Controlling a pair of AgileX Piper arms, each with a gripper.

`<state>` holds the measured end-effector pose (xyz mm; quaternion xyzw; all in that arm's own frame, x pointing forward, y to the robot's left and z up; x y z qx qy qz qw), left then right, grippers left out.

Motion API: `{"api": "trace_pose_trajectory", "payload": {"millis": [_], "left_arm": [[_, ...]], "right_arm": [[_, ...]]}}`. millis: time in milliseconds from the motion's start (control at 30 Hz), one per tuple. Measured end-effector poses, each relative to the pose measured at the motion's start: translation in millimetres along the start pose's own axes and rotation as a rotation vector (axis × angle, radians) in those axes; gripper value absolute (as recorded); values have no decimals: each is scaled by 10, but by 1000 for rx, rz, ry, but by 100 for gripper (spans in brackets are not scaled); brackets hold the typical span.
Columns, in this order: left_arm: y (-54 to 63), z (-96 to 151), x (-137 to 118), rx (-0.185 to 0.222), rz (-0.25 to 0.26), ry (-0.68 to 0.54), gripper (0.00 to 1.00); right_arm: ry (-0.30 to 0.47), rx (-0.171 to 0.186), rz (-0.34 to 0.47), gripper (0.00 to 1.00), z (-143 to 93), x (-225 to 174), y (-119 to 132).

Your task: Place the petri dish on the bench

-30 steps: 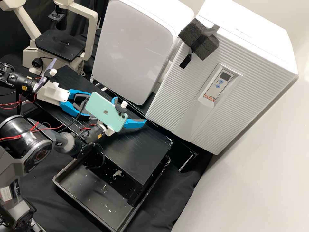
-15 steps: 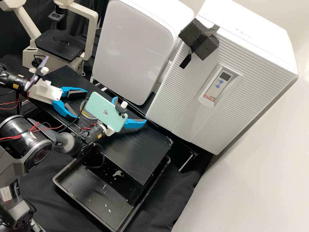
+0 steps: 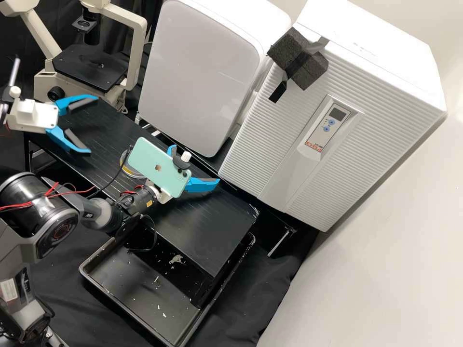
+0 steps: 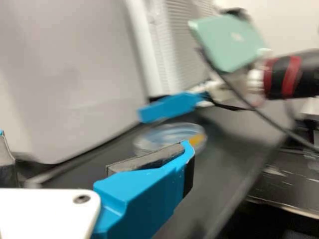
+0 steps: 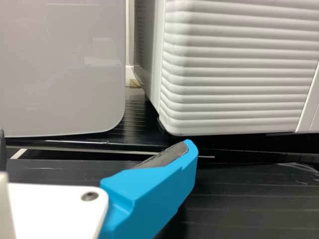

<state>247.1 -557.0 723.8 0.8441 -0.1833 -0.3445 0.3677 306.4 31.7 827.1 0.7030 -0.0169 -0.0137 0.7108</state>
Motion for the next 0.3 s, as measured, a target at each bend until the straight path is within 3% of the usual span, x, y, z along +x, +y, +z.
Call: {"api": "trace_pose_trajectory", "payload": {"millis": [133,300], "left_arm": [[7,-78,-107,19,50,119,100],[-22,-241,-206,-21,60,264,100]], "right_arm": [[0,0,0,100,0,0,0],[0,0,0,100,0,0,0]]}}
